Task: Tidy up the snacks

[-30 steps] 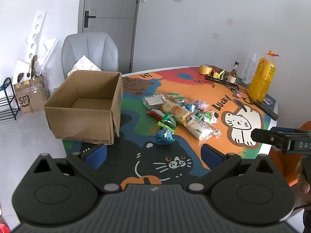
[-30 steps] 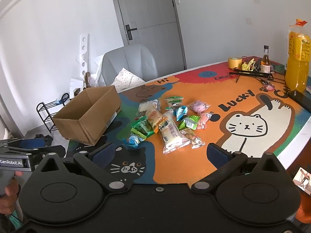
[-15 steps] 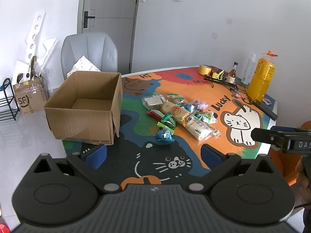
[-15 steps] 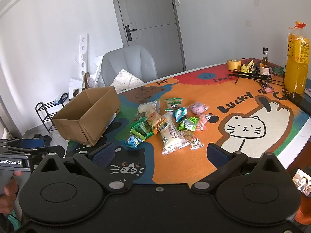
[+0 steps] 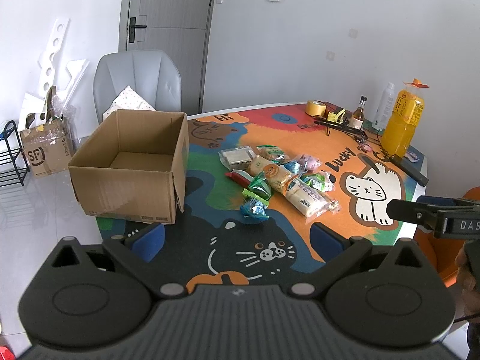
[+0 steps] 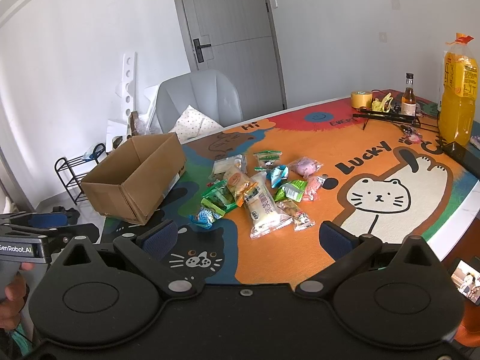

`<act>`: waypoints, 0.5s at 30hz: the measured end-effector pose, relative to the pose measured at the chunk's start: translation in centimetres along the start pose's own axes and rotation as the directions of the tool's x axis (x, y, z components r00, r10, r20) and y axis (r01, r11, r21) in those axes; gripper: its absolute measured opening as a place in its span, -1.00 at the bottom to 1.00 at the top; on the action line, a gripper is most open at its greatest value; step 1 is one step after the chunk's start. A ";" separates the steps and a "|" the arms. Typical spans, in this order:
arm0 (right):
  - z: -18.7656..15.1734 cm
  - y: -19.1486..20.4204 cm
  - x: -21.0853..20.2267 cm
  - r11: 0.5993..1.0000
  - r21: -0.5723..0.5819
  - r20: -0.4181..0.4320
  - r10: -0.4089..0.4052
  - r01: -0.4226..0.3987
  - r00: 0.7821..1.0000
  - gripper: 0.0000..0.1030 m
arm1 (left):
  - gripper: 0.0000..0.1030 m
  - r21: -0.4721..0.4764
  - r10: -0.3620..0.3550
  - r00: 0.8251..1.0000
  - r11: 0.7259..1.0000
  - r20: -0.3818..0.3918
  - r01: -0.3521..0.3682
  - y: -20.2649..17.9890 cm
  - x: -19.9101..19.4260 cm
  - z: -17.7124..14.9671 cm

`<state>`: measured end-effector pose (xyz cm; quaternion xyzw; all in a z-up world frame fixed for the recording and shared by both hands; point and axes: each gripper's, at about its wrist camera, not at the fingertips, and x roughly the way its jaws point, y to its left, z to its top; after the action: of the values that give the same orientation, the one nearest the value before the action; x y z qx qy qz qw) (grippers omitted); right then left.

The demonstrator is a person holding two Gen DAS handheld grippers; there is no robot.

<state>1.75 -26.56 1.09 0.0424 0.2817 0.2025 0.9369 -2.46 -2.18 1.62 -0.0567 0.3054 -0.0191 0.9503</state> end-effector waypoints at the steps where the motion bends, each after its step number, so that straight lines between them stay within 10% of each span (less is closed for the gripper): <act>1: 0.0 0.0 0.0 1.000 0.001 0.000 0.000 0.000 1.000 1.00 | 0.99 0.000 -0.001 1.000 1.000 0.000 0.001 0.0 0.0 0.0; 15: 1.0 -0.6 1.1 1.000 0.012 -0.003 0.008 -0.008 1.000 1.00 | 0.99 0.002 -0.022 1.000 1.000 -0.006 0.022 -0.4 1.0 0.8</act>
<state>3.28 -26.64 1.25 0.0489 0.2841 0.2044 0.9355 -1.18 -2.57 1.70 -0.0589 0.3077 -0.0299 0.9492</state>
